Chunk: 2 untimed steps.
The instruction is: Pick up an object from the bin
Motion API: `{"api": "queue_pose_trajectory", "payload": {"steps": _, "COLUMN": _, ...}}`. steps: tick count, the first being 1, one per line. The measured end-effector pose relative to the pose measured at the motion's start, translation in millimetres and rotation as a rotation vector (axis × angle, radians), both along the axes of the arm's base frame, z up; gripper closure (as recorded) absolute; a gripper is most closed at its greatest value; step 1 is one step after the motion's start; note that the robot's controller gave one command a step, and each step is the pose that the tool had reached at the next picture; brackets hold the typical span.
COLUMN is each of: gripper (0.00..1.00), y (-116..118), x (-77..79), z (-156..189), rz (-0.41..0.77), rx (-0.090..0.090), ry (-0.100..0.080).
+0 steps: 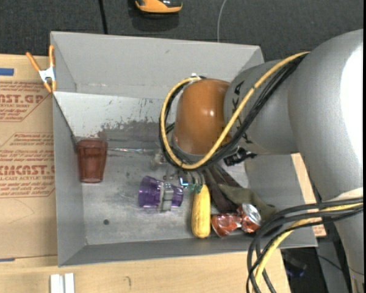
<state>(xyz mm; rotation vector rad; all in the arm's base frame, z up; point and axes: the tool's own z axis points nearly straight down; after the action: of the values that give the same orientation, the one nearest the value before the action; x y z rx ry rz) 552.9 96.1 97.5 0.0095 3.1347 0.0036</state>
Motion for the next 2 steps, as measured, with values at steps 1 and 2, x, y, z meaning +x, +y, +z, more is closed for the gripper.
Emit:
{"api": "queue_pose_trajectory", "payload": {"steps": 1, "gripper": 1.0, "y": 0.9, "x": 1.6, "z": -28.2, "rz": 0.074, "rx": -0.001, "ry": 0.007}}
{"api": "queue_pose_trajectory", "payload": {"steps": 2, "gripper": 1.0, "y": 0.9, "x": 1.6, "z": -28.2, "rz": 0.074, "rx": -0.001, "ry": 0.007}}
